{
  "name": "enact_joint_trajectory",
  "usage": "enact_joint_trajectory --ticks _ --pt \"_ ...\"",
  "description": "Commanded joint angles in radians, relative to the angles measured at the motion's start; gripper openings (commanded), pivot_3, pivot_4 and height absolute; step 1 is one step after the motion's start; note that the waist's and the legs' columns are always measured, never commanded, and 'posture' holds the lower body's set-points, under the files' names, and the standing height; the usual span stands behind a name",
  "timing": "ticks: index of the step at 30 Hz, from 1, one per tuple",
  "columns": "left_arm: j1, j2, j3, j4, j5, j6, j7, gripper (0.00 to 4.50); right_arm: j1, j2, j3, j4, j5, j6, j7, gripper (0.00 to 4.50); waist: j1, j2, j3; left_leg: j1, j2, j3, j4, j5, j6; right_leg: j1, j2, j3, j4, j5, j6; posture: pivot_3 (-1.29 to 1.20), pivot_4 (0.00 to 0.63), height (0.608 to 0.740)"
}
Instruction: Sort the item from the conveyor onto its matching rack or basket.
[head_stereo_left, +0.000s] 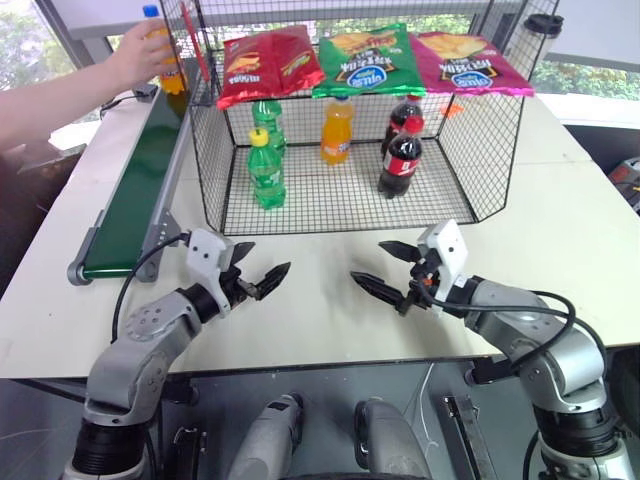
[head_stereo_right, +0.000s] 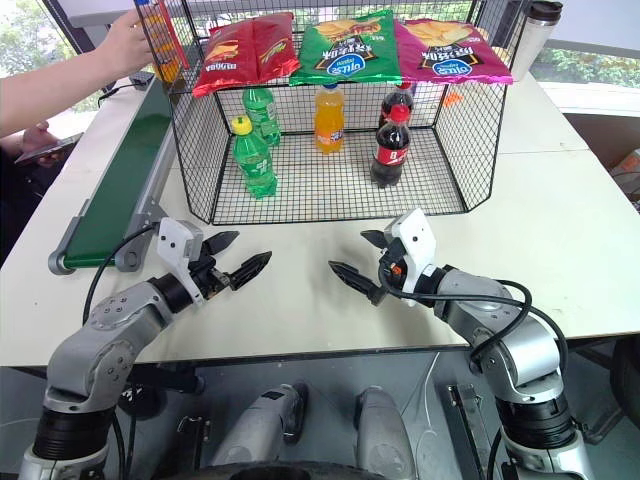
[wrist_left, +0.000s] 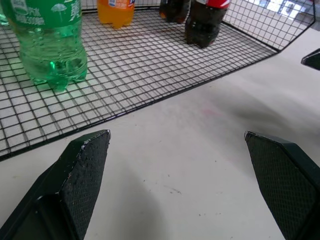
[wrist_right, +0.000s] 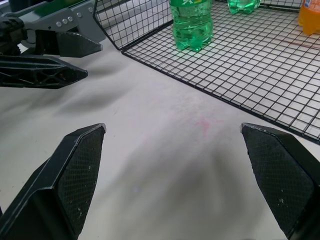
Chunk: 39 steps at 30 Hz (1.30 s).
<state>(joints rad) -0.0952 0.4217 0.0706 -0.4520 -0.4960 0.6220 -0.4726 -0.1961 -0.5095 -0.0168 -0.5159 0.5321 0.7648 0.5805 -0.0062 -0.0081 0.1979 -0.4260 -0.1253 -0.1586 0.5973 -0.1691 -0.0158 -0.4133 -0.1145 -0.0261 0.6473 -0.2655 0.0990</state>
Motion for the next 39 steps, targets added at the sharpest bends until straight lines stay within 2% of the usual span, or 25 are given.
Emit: enact_joint_trajectory --ticks 1,12,16,21,25,30,39 --pt "-0.017 -0.001 0.006 -0.018 0.008 -0.029 0.001 4.50 -0.013 0.002 -0.004 -0.040 0.003 -0.021 -0.010 4.47 0.000 0.000 0.000 0.000 0.000 0.000 0.000 0.000 0.000 0.000 0.000 0.000 0.000 0.000 0.000 0.00 0.150 0.739" --pt "-0.011 -0.006 0.056 -0.028 0.003 -0.044 0.029 4.50 -0.015 0.002 0.006 -0.042 0.013 -0.026 -0.011 4.47 0.002 0.000 0.000 0.000 0.000 0.000 0.000 0.000 0.000 0.000 0.000 0.000 0.000 0.000 0.000 0.00 0.150 0.739" --pt "-0.015 -0.005 0.140 -0.056 -0.025 -0.037 0.070 4.50 -0.031 0.003 0.013 -0.039 0.024 -0.025 0.003 4.47 0.000 0.000 0.000 0.000 0.000 0.000 0.000 0.000 0.000 0.000 0.000 0.000 0.000 0.000 0.001 0.00 0.150 0.739" --pt "-0.015 0.040 0.254 -0.082 -0.073 -0.001 0.094 4.50 -0.057 -0.012 0.010 -0.042 0.057 -0.016 0.045 4.47 0.001 0.000 0.000 0.000 0.000 0.000 0.000 0.000 0.000 0.000 0.000 0.000 0.000 0.001 0.002 0.00 0.150 0.739" --pt "-0.024 0.063 0.387 -0.048 -0.145 0.032 0.131 4.50 -0.086 -0.022 0.008 -0.049 0.084 -0.006 0.067 4.47 -0.001 0.000 0.000 0.000 0.000 0.000 0.000 0.000 0.000 0.000 0.000 0.000 0.000 0.001 0.002 0.00 0.150 0.739" --pt "-0.012 0.101 0.492 0.032 -0.175 0.046 0.145 4.50 -0.143 -0.015 0.020 -0.057 0.125 0.016 0.074 4.47 -0.001 0.000 0.000 0.000 0.000 0.000 0.000 0.000 0.000 0.000 0.000 0.000 0.000 0.001 0.002 0.00 0.150 0.739" --pt "0.033 0.165 0.560 0.128 -0.152 0.018 0.134 4.50 -0.206 -0.001 0.042 -0.043 0.156 0.021 0.076 4.47 0.002 0.000 0.000 0.000 0.000 0.000 0.000 -0.001 -0.002 0.000 0.000 0.000 -0.001 0.000 -0.001 0.00 0.150 0.739"
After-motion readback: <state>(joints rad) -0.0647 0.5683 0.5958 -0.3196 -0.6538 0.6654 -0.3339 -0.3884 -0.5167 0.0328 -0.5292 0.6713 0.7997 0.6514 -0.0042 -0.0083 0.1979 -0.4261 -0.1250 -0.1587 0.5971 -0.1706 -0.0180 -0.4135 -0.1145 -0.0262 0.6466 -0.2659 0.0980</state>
